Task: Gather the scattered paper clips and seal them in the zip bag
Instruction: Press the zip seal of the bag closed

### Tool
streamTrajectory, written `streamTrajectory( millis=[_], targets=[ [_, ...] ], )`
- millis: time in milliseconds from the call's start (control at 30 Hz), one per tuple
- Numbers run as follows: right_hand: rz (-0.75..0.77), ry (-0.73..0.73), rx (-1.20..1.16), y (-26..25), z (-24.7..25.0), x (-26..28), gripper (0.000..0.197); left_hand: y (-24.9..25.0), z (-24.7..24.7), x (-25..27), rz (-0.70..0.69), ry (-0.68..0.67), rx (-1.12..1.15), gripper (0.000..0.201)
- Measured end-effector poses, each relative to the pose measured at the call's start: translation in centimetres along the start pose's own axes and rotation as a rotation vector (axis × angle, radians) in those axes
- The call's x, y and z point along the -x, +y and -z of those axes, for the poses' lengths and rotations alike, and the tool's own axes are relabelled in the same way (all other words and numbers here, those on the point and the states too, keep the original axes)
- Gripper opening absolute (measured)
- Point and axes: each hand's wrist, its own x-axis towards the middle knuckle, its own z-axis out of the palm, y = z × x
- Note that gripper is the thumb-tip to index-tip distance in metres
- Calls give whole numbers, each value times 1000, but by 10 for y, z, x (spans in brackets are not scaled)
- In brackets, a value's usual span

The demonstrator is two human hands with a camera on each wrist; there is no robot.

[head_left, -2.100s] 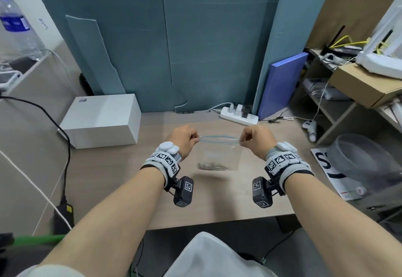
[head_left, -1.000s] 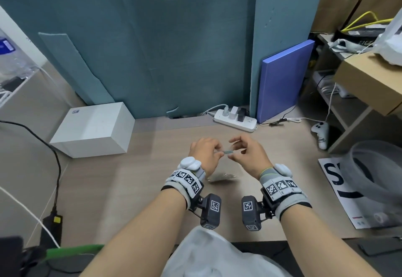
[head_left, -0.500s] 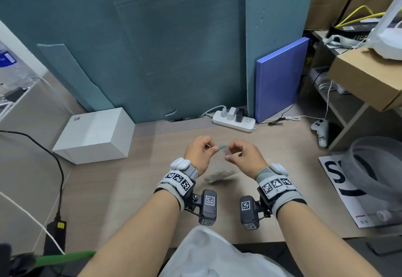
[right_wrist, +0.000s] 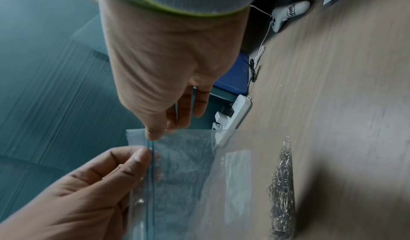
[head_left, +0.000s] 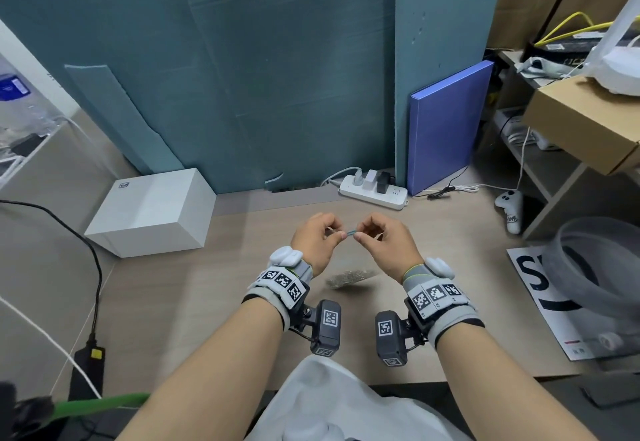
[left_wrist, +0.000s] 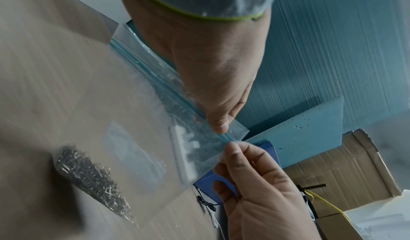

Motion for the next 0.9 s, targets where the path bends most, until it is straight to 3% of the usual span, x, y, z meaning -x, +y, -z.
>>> streamTrajectory(
  millis=[467,900],
  targets=[
    [104,16,171,-3,-5,5,12,11,-4,10,-15,7,-66,19],
    [31,9,131,-11,1,10,12,14,-1,14,-22,16,-221,8]
  ],
)
